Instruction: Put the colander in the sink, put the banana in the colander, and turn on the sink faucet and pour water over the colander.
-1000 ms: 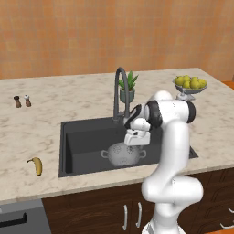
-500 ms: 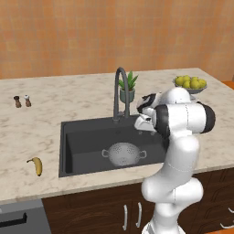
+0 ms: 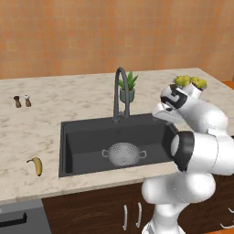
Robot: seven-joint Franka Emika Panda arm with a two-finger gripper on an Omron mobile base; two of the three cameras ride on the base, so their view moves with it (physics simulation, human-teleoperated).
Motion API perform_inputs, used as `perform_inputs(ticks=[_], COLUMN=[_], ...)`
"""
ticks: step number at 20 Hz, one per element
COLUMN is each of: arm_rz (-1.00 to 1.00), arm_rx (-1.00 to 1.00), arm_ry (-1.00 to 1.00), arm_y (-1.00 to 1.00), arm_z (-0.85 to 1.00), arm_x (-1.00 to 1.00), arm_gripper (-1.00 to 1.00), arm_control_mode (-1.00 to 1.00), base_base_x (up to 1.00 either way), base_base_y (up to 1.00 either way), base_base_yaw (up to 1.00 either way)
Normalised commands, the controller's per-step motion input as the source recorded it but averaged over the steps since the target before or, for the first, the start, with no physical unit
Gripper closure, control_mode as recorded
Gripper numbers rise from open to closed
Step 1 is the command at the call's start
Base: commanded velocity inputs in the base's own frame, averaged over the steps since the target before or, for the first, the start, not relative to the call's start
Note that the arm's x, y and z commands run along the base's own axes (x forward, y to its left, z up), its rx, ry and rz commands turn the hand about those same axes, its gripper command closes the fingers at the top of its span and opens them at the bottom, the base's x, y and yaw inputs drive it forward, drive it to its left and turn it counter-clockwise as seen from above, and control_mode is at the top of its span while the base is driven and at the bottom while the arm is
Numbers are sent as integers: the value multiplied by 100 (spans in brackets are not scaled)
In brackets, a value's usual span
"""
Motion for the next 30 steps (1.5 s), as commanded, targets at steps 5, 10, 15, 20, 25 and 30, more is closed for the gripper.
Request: perform_inputs(ticks=[5, 10, 15, 20, 25, 30], arm_rz=[-15, -17, -12, -12, -25, -29], arm_rx=[0, -3, -9, -2, 8, 15], arm_ry=[-20, -29, -28, -9, 0, 3], arm_y=[15, 53, 88, 100, 100, 100], arm_z=[100, 100, 100, 98, 77, 53], arm_x=[-83, -97, -83, -32, -1, 0], arm_gripper=[-100, -100, -100, -100, -100, -100], arm_control_mode=[-100, -100, -100, -100, -100, -100], base_base_x=[0, 0, 0, 0, 0, 0], base_base_y=[0, 0, 0, 0, 0, 0], base_base_yaw=[0, 0, 0, 0, 0, 0])
